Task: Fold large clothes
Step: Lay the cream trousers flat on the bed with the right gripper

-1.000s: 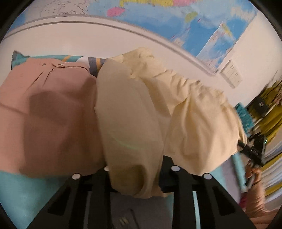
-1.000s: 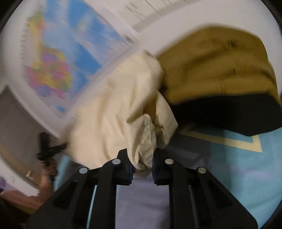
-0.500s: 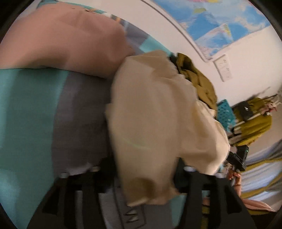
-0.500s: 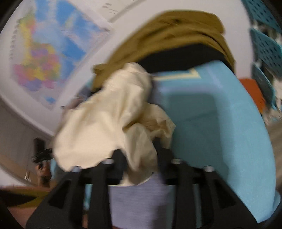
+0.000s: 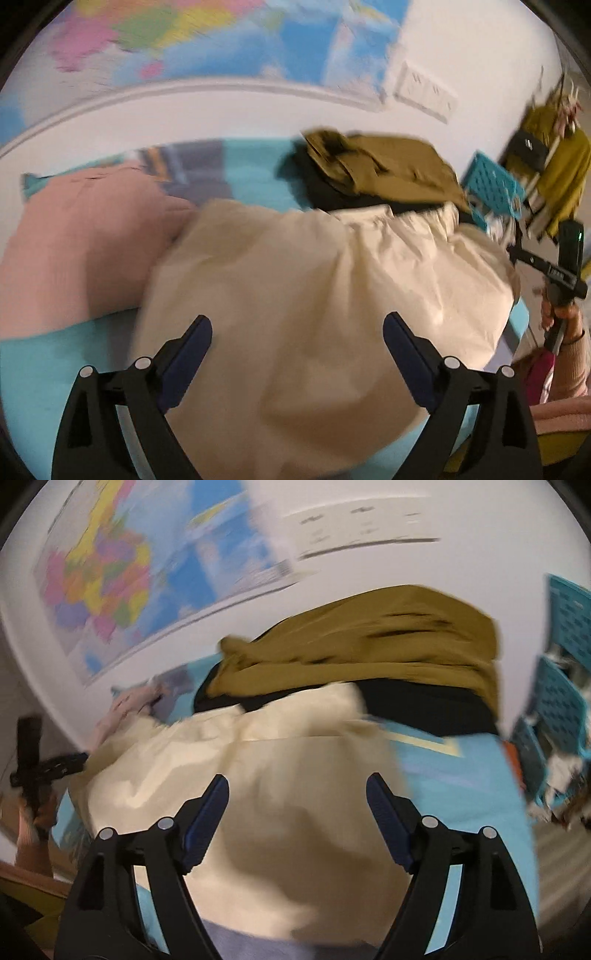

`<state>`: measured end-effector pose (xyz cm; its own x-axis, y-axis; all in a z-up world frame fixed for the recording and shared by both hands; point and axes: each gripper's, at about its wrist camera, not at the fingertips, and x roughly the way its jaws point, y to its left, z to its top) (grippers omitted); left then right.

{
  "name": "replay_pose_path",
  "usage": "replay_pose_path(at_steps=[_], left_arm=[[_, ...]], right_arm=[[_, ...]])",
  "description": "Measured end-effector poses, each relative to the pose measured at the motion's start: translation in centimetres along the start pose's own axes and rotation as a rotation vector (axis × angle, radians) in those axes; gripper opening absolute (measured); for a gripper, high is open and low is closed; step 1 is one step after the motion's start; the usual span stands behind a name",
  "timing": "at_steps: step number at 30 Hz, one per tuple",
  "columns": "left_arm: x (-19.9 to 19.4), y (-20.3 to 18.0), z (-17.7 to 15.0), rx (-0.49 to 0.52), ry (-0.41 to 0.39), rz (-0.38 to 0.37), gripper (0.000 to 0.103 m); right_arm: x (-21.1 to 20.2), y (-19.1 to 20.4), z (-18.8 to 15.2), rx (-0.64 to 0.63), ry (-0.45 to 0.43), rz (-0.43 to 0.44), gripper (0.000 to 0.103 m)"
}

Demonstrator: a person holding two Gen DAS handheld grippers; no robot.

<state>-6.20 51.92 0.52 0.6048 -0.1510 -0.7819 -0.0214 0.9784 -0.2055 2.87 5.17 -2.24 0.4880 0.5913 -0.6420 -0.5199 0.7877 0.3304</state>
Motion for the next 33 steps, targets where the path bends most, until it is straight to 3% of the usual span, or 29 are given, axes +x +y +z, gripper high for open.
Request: replay_pose_path(at_steps=[4,6,8,9,11,12,15,20,25,27,30,32,33], left_arm=[[5.0,-1.1,1.3,0.005,0.093,0.078,0.089],[6.3,-1.6,1.6,0.040,0.114,0.125,0.081],[7.4,-2.0,2.0,0.065,0.131,0.169,0.075],[7.6,-2.1,2.2,0.069,0.130,0.183,0.070],[7.9,-1.9,2.4,0.076,0.128,0.197,0.059],[7.9,-1.6,2.4,0.066,0.132,0.195,0.051],[8.2,-0.6,3.1,0.015,0.132,0.166,0.040],[8.3,1.8,4.2,-0.082,0.080,0.107,0.040],[9.1,2.7,3.3,-0.106,0.068,0.086,0.045],[8.6,2.4,3.2,-0.101,0.057,0.084,0.056],[7.4,2.3,3.1,-0.110,0.038,0.058,0.067],[6.6,2.2,2.9,-0.108,0.026,0.059,0.068],[6.1,2.2,2.7,-0.102,0.015,0.054,0.068]], right_arm=[[4.3,2.7,0.6,-0.051,0.080,0.075,0.076],[6.3,4.0,0.7,-0.094,0.114,0.059,0.071],[7.9,5.2,0.6,-0.152,0.140,-0.020,0.046],[8.4,5.4,0.6,-0.164,0.145,-0.040,0.040],[9.2,5.4,0.7,-0.166,0.139,-0.041,0.010],[9.3,5.3,0.8,-0.156,0.136,-0.017,0.001],[8.4,5.3,2.0,-0.154,0.067,-0.026,0.001],[6.7,6.4,5.0,-0.170,-0.064,-0.022,0.001],[11.3,5.4,3.4,-0.162,0.092,-0.043,0.001],[11.5,5.0,2.9,-0.153,0.101,-0.048,0.002],[9.8,4.4,2.8,-0.116,0.078,-0.021,0.019],[7.6,3.7,2.8,-0.079,0.036,0.017,0.040],[6.4,3.1,2.7,-0.063,0.007,0.007,0.045]])
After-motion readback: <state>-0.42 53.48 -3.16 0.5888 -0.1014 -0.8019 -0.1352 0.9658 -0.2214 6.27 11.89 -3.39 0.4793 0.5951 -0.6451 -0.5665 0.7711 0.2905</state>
